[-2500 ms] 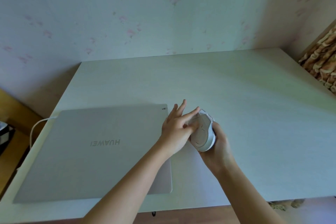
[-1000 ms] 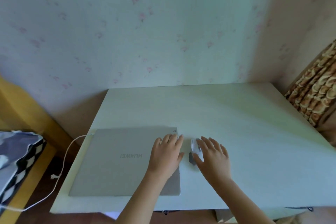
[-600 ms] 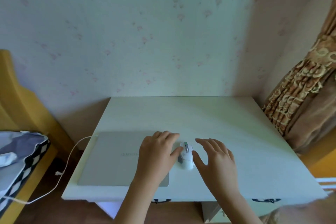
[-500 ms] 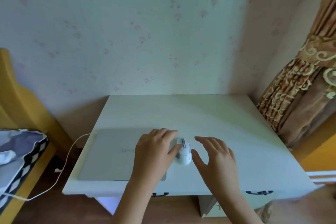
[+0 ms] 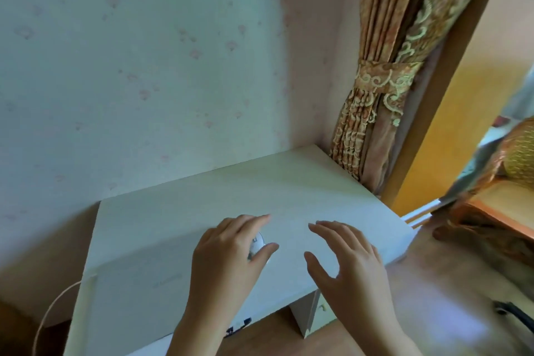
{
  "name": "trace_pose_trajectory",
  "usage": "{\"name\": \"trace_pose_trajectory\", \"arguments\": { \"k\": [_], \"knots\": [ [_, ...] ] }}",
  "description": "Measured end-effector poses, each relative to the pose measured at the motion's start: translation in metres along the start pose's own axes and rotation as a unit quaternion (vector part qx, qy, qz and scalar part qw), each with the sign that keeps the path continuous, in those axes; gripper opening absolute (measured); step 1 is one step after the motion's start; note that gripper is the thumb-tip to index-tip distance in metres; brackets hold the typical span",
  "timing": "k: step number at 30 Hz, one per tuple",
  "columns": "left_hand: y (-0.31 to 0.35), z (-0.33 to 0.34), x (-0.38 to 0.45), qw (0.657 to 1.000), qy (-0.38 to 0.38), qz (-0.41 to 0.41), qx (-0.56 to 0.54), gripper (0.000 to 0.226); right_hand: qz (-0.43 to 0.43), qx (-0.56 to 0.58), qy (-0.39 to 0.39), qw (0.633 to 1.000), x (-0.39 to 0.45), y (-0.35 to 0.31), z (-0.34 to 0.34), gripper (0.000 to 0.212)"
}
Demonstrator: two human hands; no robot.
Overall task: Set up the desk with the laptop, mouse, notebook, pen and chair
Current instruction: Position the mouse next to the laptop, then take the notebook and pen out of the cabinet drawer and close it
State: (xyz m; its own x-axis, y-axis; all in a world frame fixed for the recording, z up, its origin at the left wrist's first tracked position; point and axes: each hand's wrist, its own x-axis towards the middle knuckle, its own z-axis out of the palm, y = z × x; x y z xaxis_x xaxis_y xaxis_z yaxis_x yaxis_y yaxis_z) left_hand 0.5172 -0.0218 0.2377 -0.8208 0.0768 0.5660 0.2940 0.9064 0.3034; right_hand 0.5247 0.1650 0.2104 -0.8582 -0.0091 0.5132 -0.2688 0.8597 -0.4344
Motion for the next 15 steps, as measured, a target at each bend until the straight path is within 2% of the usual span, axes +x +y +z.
{"name": "trace_pose_trajectory", "arguments": {
  "k": [6, 15],
  "knots": [
    [0.005, -0.006, 0.001, 0.992, -0.048, 0.104, -0.059, 0.045, 0.100, -0.041, 0.045, 0.993, -0.035, -0.024, -0.022, 0.037],
    [0.058, 0.001, -0.034, 0.955, -0.097, 0.233, -0.155, 0.039, 0.207, -0.105, 0.131, 0.964, -0.127, -0.029, -0.083, 0.031]
  ]
}}
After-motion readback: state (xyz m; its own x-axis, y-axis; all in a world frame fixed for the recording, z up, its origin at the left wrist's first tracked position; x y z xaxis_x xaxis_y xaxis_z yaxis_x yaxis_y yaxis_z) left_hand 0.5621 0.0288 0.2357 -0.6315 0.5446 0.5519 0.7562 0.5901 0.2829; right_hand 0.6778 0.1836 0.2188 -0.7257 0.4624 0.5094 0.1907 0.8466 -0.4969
